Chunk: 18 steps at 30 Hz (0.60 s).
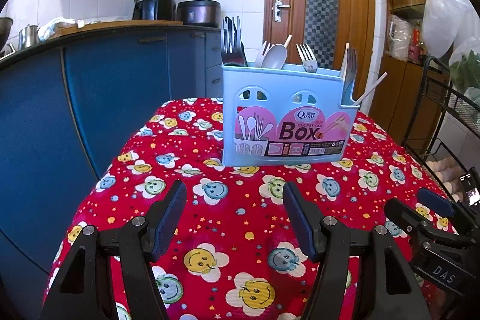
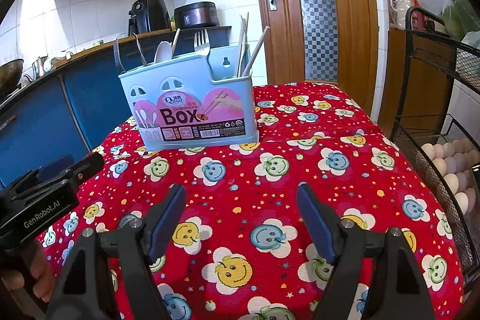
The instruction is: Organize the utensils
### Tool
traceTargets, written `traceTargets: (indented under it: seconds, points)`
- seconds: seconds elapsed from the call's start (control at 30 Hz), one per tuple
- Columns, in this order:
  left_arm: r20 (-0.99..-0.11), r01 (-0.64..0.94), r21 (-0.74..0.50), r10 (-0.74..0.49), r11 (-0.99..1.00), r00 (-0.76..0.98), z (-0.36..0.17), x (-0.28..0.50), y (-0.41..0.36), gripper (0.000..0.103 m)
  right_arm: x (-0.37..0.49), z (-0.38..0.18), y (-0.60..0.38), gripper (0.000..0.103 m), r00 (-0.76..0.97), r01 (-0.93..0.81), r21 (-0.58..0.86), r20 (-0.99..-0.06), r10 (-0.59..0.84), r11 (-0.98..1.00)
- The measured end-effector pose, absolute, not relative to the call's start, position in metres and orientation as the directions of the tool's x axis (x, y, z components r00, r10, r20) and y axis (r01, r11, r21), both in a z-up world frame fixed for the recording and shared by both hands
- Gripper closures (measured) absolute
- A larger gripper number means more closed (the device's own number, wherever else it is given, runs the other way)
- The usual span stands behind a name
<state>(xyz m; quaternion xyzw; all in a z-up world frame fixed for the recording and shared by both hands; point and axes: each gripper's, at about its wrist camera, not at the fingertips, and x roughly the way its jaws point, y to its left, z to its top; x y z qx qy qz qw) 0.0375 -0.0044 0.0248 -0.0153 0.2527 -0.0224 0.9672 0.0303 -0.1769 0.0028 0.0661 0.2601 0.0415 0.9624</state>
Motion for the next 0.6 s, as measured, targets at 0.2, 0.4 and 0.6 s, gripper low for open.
traceTargets:
  seconds: [0.2,0.4,0.6]
  points:
    - [-0.491,0.034,-0.040,-0.049,0.999,0.870,0.0250,0.0373,-0.0046,0.035,0.0303,0.0027,-0.1770,0.025,0.861,-0.045,0.149,-0.496,0.114,0.988]
    - [-0.497,0.031,-0.047,-0.050,0.998,0.867,0.0252,0.0383,-0.0029,0.035,0.0302,0.0027,-0.1769,0.025,0.862,-0.045,0.148,-0.495,0.114,0.988]
    - [-0.501,0.022,-0.054,-0.047,0.998,0.864,0.0240,0.0397,0.0001,0.035,0.0304,0.0027,-0.1769,0.025,0.861,-0.045,0.148,-0.495,0.113,0.988]
